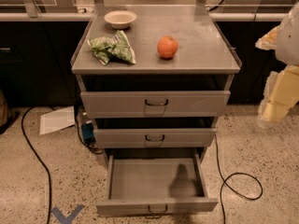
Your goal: Close bottom drawer
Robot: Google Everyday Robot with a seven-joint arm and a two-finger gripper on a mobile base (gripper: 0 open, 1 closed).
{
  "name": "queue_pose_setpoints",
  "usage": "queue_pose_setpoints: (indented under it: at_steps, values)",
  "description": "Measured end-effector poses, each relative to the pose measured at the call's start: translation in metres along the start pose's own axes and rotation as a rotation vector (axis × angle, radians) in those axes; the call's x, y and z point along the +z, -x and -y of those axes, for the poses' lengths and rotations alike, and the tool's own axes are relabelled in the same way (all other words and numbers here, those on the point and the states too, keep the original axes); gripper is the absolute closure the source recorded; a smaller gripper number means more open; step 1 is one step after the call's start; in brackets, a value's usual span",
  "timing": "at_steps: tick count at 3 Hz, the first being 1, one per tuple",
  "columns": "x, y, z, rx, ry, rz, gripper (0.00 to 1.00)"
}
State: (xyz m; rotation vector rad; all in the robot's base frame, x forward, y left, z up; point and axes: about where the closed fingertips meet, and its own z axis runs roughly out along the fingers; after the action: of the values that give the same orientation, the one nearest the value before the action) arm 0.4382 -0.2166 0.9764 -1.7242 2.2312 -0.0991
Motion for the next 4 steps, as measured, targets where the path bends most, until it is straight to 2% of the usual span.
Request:
queue_pose_setpoints:
  at_steps: [2,3,4]
  values:
    - [0.007,-0.008,-0.007,-0.021,-0.021,0.010,0.00]
    - [0.037,-0.022,-0.029,-0.051,-0.023,0.033,0.00]
    - [0.097,-0.042,-0.057,-0.066,0.005,0.062,0.00]
